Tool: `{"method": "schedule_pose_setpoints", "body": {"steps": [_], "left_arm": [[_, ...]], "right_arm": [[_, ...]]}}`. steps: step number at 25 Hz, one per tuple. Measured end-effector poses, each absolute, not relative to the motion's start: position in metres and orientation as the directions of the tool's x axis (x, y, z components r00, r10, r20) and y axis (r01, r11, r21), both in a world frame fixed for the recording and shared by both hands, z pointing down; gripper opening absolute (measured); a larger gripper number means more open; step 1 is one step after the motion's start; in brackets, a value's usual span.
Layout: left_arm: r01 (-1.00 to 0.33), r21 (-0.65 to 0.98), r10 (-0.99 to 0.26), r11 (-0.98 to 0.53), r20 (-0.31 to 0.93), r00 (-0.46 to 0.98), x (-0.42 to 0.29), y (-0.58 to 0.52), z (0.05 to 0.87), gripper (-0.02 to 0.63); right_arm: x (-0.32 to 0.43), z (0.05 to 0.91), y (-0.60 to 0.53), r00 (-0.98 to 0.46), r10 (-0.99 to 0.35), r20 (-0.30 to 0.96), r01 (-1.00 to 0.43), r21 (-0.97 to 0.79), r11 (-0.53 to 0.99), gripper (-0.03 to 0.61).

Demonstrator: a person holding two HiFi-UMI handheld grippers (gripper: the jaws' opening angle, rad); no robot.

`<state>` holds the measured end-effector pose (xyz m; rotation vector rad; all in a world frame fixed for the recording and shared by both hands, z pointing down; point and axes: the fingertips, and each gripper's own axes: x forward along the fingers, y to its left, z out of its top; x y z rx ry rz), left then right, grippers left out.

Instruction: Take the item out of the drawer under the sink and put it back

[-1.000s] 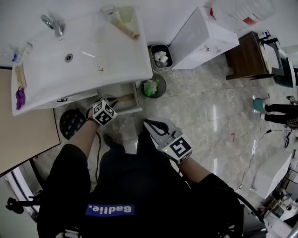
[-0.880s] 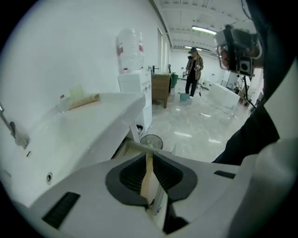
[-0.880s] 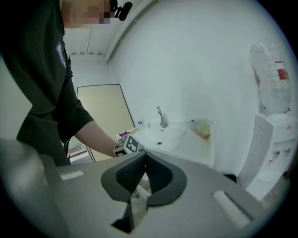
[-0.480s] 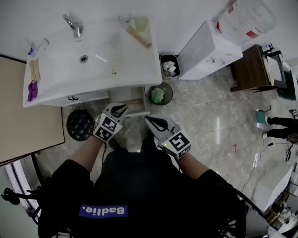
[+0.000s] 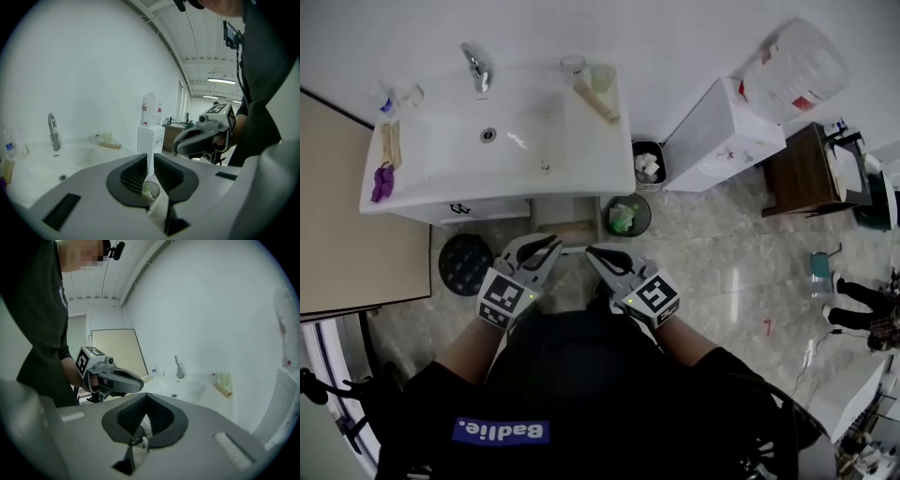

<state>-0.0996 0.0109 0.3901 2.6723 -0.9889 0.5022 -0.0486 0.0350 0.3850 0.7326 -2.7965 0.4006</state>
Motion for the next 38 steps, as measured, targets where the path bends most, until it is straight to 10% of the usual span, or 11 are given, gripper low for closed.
{"method": "schedule_pose_setpoints", "body": {"steps": [38], "left_arm": [[-0.651,0.156,-0.614,-0.743,0.229,0.756,-0.1,0.048,0.354,0.006]], "right_arm": [[-0.076,0.357,0.054,-0.902,-0.385,0.193,-0.422,-0.213,0.881,0.002]]}}
